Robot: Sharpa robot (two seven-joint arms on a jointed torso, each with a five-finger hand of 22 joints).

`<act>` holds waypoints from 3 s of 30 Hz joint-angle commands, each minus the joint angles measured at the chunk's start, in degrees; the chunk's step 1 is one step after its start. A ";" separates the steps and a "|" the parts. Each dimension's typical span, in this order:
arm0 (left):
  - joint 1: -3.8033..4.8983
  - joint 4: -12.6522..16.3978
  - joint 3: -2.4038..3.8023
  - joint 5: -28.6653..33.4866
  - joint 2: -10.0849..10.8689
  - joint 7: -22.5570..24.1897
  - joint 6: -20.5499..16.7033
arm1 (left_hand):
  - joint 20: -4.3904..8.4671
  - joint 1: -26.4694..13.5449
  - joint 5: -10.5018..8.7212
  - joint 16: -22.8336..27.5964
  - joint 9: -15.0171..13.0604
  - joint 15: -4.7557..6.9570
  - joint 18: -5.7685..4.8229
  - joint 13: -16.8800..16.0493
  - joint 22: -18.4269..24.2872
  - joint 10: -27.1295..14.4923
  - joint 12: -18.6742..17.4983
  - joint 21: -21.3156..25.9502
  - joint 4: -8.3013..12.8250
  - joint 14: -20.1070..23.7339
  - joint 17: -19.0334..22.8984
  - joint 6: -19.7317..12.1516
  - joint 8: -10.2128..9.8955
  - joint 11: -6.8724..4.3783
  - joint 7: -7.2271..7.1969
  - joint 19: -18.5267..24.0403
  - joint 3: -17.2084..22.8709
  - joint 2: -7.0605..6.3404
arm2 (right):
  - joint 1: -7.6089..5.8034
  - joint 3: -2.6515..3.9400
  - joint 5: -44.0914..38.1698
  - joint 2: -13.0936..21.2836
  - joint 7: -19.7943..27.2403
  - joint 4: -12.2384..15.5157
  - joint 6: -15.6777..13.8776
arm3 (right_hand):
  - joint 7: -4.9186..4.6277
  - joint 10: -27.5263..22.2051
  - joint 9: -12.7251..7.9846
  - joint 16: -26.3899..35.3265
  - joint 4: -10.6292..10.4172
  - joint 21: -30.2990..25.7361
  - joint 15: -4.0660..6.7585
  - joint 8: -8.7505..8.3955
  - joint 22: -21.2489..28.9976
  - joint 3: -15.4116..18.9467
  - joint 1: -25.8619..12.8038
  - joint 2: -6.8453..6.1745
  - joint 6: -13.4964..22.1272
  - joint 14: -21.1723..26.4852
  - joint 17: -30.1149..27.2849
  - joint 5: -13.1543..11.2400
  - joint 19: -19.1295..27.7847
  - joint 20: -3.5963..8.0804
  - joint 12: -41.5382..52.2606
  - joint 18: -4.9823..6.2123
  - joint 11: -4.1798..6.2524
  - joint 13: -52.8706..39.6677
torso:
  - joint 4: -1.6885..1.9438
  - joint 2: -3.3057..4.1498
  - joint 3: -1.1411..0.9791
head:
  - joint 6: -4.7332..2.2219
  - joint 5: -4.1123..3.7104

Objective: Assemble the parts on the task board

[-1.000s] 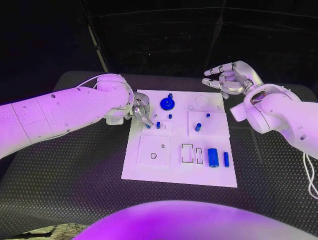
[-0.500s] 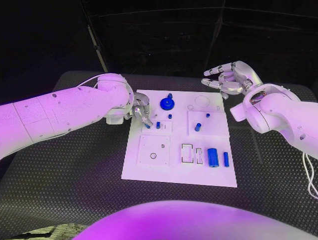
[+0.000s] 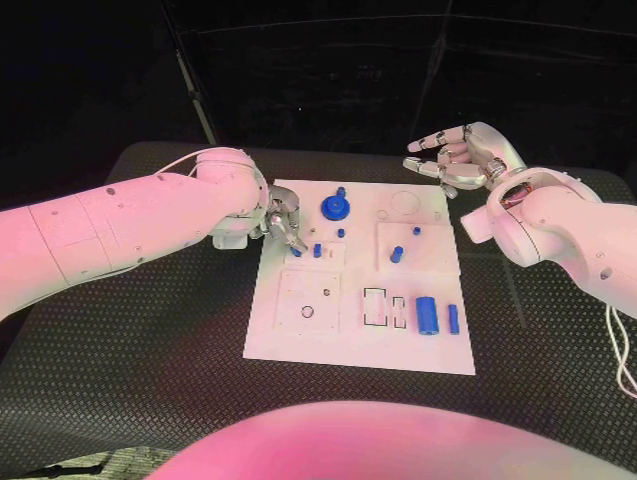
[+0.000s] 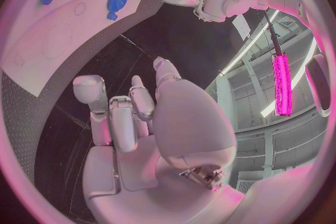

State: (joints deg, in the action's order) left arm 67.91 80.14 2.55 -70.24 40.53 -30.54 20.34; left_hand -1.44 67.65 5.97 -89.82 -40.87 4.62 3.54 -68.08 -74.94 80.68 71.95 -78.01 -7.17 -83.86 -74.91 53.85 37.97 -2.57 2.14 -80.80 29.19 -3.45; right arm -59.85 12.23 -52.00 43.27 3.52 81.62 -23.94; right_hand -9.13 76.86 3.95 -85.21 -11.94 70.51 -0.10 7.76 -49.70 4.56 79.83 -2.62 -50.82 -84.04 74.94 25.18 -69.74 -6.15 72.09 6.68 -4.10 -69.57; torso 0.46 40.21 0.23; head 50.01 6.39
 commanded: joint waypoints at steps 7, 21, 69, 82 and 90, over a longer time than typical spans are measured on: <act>-0.63 0.06 -0.49 0.32 -0.47 0.07 0.86 | 0.10 -0.78 -0.35 -0.18 -1.08 0.61 0.02 -0.41 -1.97 0.69 0.62 -0.38 -0.22 -6.14 -15.09 1.93 0.72 -0.24 -1.35 -0.61 -2.09 0.92 | -0.09 0.04 0.20 -0.02 0.43 0.10 0.31 | -0.05 0.32 -0.01 0.10 0.08 -0.31 0.38 0.18 -0.04 0.20 -0.19 0.58 -0.16 -3.84 5.53 0.37 -0.10 0.27 0.18 0.73 0.03 -0.05 | -0.07 -0.04 -0.02 | -0.01 0.01; -0.63 0.01 -0.50 -2.26 -0.48 0.10 0.71 | 0.25 0.15 -0.31 -0.18 -1.63 0.77 0.00 -0.32 -2.10 0.78 0.53 -0.42 0.67 -6.14 -15.09 1.98 0.73 -0.46 -1.62 -0.67 -3.11 1.02 | -0.09 0.04 0.20 0.07 0.44 0.11 0.28 | -0.05 0.32 -0.01 0.10 0.08 -0.31 0.38 0.18 -0.04 0.20 -0.19 0.58 -0.16 -3.84 5.53 0.37 -0.10 0.27 0.18 0.73 0.03 -0.05 | -0.01 -0.01 0.02 | -0.01 -0.02; -0.59 0.01 -0.50 -4.32 -0.37 -0.35 1.94 | 0.57 0.91 -0.35 -0.18 -3.01 1.02 -0.16 -0.53 -2.77 1.99 0.62 -0.71 2.01 -6.14 -15.09 4.60 -1.22 -0.90 -2.17 -1.04 -6.39 1.81 | -0.08 0.04 0.19 0.04 0.37 0.04 0.40 | -0.05 0.29 -0.02 0.12 0.01 -0.40 0.38 0.22 0.13 0.26 -0.26 0.68 -0.14 -3.84 5.51 0.50 -0.05 0.29 0.14 0.76 0.04 0.03 | -0.06 -0.03 -0.04 | -0.01 0.03; -0.55 -0.65 -0.51 -4.28 -0.65 -0.41 2.27 | 0.67 -1.47 -0.35 -0.18 -4.11 1.13 -0.20 -0.29 -3.03 2.30 0.43 -0.75 -0.85 -6.14 -15.09 5.75 -2.25 -1.09 -2.42 -1.17 -11.10 3.39 | -0.08 0.04 0.19 0.24 0.30 0.19 0.36 | -0.05 0.29 -0.02 0.12 0.01 -0.40 0.38 0.22 0.13 0.26 -0.26 0.68 -0.14 -3.84 5.51 0.50 -0.05 0.29 0.14 0.76 0.04 0.03 | 0.00 -0.02 -0.02 | -0.01 -0.05; -0.54 -0.85 -0.51 -4.28 -0.74 -0.42 2.12 | 0.70 -2.17 -0.33 -0.18 -4.59 1.16 -0.22 -0.98 -3.16 2.57 0.97 -0.80 -2.12 -6.14 -15.09 6.12 -2.56 -1.13 -2.48 -1.25 -12.66 4.16 | -0.08 0.04 0.19 0.30 0.28 0.25 0.34 | -0.05 0.29 -0.02 0.12 0.01 -0.40 0.38 0.22 0.13 0.26 -0.26 0.68 -0.14 -3.84 5.51 0.50 -0.05 0.29 0.14 0.76 0.04 0.03 | -0.02 -0.01 -0.01 | -0.01 -0.03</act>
State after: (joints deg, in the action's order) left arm 67.85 79.50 2.43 -73.86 39.89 -30.19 20.92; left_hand -0.81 65.79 5.71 -89.82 -45.45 5.43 3.54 -69.01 -74.92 82.82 72.56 -78.61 -9.33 -83.84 -74.91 59.83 35.73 -3.70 -0.50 -81.83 16.74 0.68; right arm -59.84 12.23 -51.94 43.54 3.48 81.68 -23.78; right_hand -9.13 76.86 3.94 -85.21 -11.94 70.28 -0.10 7.76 -49.64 4.56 79.53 -2.32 -50.82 -84.04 74.90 25.49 -69.74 -6.15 72.09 6.68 -4.10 -69.57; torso 0.42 40.19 0.21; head 49.99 6.33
